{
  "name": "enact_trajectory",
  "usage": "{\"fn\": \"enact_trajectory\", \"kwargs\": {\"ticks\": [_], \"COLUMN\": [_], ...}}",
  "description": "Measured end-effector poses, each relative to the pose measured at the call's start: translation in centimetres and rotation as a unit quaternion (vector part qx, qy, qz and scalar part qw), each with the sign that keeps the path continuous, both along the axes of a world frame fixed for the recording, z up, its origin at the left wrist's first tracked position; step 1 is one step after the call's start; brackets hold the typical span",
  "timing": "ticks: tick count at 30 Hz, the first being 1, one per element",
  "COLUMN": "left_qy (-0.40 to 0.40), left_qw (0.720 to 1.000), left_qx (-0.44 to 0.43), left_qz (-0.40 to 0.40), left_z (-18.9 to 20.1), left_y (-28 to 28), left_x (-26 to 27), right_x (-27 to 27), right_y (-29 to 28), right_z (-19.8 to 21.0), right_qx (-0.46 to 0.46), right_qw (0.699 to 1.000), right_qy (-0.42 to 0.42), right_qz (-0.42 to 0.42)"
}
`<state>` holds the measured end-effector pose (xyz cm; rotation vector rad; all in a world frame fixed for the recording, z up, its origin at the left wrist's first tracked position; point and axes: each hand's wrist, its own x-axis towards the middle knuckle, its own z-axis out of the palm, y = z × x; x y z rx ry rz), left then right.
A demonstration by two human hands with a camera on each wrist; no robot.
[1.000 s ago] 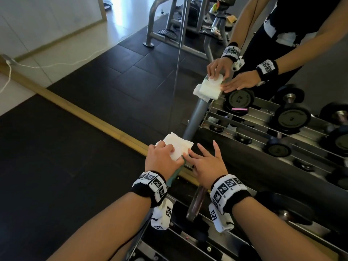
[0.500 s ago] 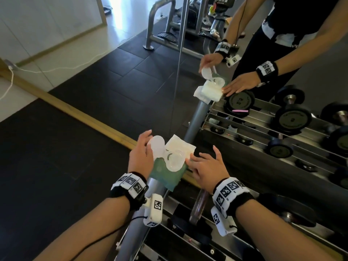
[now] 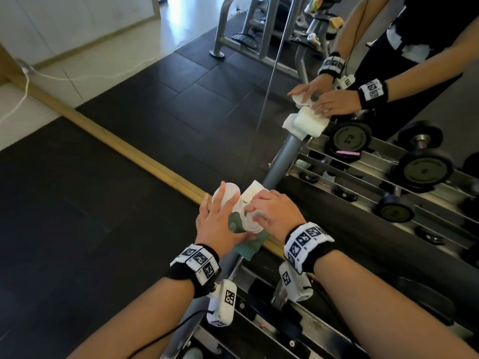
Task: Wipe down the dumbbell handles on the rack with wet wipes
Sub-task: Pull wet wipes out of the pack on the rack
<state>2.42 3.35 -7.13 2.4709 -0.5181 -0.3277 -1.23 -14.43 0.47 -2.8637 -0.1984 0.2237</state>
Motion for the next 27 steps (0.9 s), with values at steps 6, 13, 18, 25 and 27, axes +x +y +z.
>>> {"fn": "enact_trajectory", "kwargs": {"ticks": [6,13,18,25,27], "left_qy": [0.051,0.123,0.129,0.129,0.123], "left_qw": [0.996,0.987,0.987,0.985,0.987], "left_qx": [-0.062,-0.102,-0.094,-0.110,-0.098], "left_qz": [-0.034,-0.014,-0.017,-0.025,-0.031], "left_z": [0.1,1.1,1.5,1.0,1.1], "left_y": [0.3,-0.3,-0.5,-0.2,-0.3], "left_x": [0.1,0.3,0.3,-0.1,0.1], "right_x": [0.4,0.2,-2.4,-1.9,-1.5], "right_y": [-0.2,-0.1,-2.7,-0.4,0.5], "right_z": [0.4,1.1,1.5,0.6,-0.1], "right_qx": [0.018,0.055,0.033,0.083,0.062], "right_qw": [1.000,0.998,0.995,0.989,0.988], "right_qy": [0.011,0.041,0.092,0.023,0.013], "right_qz": [0.002,0.014,-0.009,-0.122,-0.140]}}
